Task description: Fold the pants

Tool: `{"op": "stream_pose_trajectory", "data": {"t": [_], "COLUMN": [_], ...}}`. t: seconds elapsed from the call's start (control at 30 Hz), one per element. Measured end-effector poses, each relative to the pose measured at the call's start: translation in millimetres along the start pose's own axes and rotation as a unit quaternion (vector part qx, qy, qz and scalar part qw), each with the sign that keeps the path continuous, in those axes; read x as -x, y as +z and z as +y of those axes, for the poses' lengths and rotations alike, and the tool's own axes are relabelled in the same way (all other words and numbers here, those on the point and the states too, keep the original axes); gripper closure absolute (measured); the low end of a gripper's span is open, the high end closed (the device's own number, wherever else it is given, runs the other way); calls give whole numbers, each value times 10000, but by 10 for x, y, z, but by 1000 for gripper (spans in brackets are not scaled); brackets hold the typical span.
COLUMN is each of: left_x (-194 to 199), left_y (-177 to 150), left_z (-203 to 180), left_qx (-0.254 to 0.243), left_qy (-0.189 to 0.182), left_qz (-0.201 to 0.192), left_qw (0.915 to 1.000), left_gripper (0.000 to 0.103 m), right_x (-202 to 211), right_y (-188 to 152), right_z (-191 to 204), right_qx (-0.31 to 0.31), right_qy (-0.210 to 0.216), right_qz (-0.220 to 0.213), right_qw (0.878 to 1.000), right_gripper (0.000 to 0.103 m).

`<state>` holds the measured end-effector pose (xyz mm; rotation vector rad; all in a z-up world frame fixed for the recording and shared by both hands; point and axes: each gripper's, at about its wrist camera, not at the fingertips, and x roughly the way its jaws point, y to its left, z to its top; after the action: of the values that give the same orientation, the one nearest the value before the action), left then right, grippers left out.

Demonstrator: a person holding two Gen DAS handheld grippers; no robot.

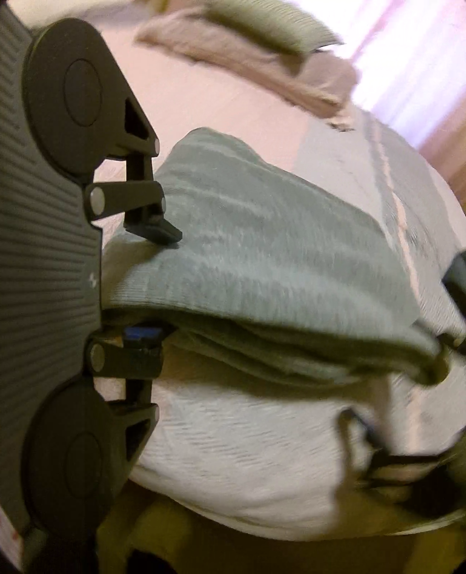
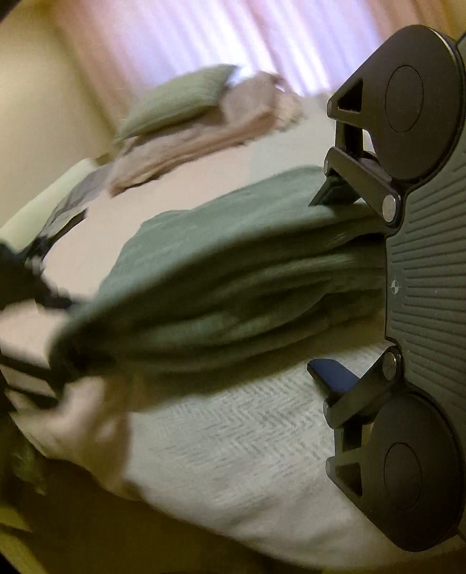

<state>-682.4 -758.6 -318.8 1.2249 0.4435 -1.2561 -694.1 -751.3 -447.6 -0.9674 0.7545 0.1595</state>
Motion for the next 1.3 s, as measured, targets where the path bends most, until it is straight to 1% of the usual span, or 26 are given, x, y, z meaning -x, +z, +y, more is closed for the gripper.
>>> {"op": "stream_pose_trajectory", "data": {"t": [0.1, 0.13, 0.17, 0.23, 0.27, 0.3, 0.33, 0.37, 0.4, 0.47, 0.57, 0.63, 0.7, 0.77, 0.8, 0.87, 0.9, 0.93, 1.07, 1.13, 1.2, 1.3], "left_x": [8, 0, 1, 23, 78, 114, 148, 206, 247, 266, 199, 119, 33, -31, -53, -69, -62, -34, 233, 411, 616, 806], "left_y": [46, 49, 55, 50, 32, 18, 5, -8, -21, -29, 8, 37, 53, 57, 61, 66, 69, 73, 145, 201, 253, 331], "left_z": [216, 255, 283, 307, 233, 198, 138, 52, -32, -162, -278, -311, -344, -352, -333, -277, -248, -211, 140, 364, 502, 687], "left_qx": [377, 452, 486, 556, 583, 556, 465, 292, 127, -143, -430, -548, -730, -954, -1027, -1159, -1239, -1319, -1382, -1346, -1265, -1418], "left_qy": [-365, -435, -474, -459, -378, -268, -150, 43, 215, 452, 735, 827, 1015, 1212, 1247, 1167, 1076, 1013, 450, 74, -275, -655], "left_qz": [44, 54, 53, 44, 11, -33, -92, -181, -255, -332, -311, -251, -212, -145, -112, -61, -44, -45, 15, 16, 18, -7], "left_qw": [9986, 9980, 9977, 9974, 9976, 9981, 9988, 9994, 9994, 9983, 9959, 9947, 9919, 9879, 9868, 9864, 9864, 9861, 9894, 9909, 9916, 9877], "left_gripper": [62, 62, 61, 57, 54, 48, 41, 36, 24, 22, 22, 22, 22, 28, 36, 47, 56, 60, 65, 68, 71, 74], "right_x": [-222, -297, -334, -305, -260, -212, -170, -139, -118, -91, -86, -96, -92, -74, -75, -80, -67, -47, 155, 304, 466, 691], "right_y": [-14, -16, -4, 49, 79, 108, 146, 182, 220, 311, 451, 539, 608, 649, 663, 669, 675, 690, 804, 859, 902, 926], "right_z": [58, 29, -39, -229, -297, -386, -497, -584, -679, -854, -1097, -1231, -1300, -1324, -1342, -1343, -1358, -1374, -1468, -1513, -1510, -1530], "right_qx": [37, -10, -145, -474, -503, -586, -687, -728, -791, -850, -1046, -1196, -1202, -1192, -1208, -1231, -1271, -1275, -1217, -1307, -1343, -1695], "right_qy": [-213, -166, -155, 66, 84, 138, 201, 245, 318, 471, 766, 925, 1007, 1079, 1115, 1156, 1175, 1189, 1343, 1441, 1533, 1763], "right_qz": [-5, 74, 100, 169, 190, 209, 239, 261, 278, 351, 547, 680, 759, 820, 851, 900, 916, 935, 985, 1067, 1150, 1303], "right_qw": [9998, 9998, 9997, 9987, 9985, 9980, 9971, 9967, 9960, 9946, 9900, 9862, 9847, 9836, 9827, 9815, 9806, 9802, 9785, 9751, 9722, 9608], "right_gripper": [21, 30, 45, 58, 61, 65, 66, 67, 67, 68, 68, 69, 69, 69, 69, 69, 70, 71, 72, 73, 74, 74]}}
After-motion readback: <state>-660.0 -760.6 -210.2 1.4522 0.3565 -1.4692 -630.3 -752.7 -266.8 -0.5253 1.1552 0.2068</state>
